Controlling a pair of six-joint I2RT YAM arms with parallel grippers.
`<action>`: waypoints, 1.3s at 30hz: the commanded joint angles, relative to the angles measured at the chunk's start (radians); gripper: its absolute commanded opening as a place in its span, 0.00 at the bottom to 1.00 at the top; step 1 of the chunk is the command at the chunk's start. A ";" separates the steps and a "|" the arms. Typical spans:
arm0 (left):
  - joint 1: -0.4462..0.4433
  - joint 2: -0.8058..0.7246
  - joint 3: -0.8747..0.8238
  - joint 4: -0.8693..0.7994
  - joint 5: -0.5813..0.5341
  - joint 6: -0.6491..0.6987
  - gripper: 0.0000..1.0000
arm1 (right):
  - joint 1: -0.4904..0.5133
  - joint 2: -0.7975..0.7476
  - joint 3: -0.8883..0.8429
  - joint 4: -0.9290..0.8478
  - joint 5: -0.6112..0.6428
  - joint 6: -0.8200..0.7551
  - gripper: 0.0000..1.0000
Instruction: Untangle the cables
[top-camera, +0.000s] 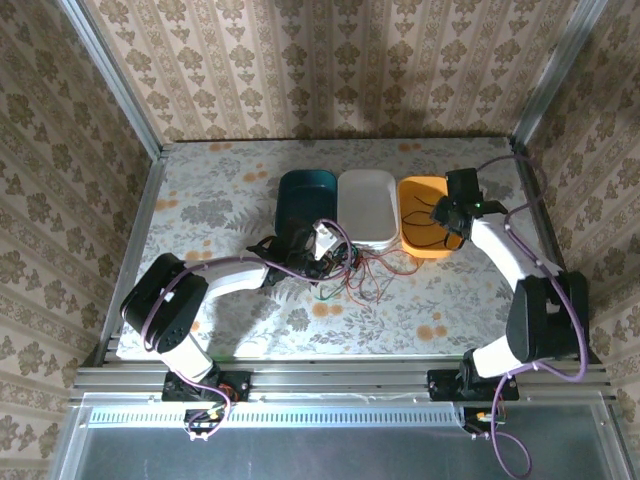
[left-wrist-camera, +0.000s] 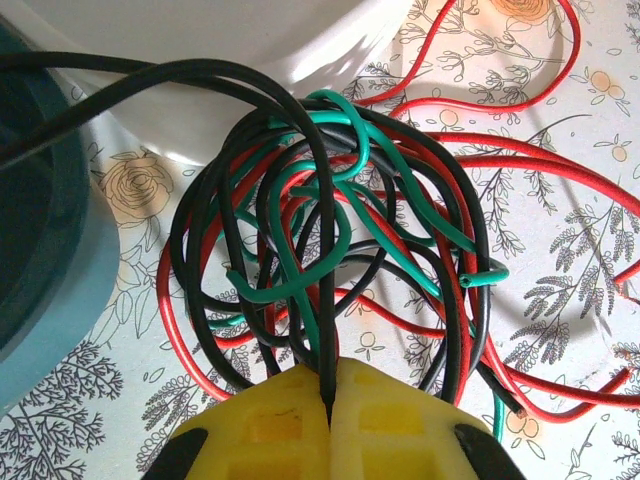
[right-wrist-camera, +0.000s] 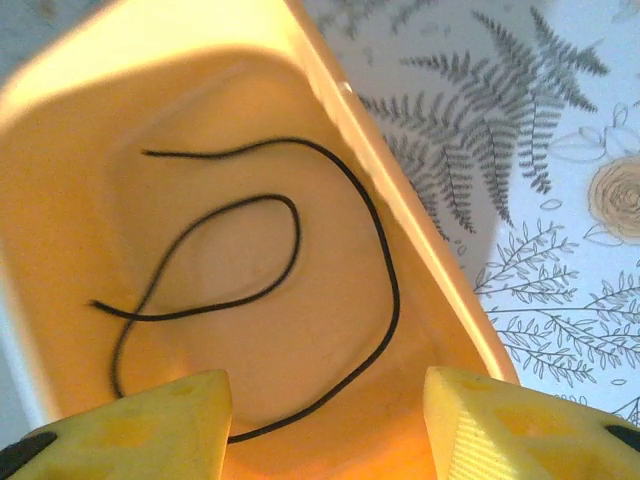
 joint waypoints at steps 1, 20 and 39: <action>0.005 -0.034 -0.020 0.013 0.043 0.023 0.00 | 0.059 -0.064 -0.012 0.088 -0.221 -0.138 0.52; 0.001 -0.106 -0.076 0.090 0.085 0.042 0.00 | 0.376 0.336 0.315 -0.118 -0.706 -0.380 0.48; -0.014 -0.108 -0.065 0.084 0.068 0.030 0.00 | 0.407 0.444 0.376 -0.170 -0.608 -0.433 0.31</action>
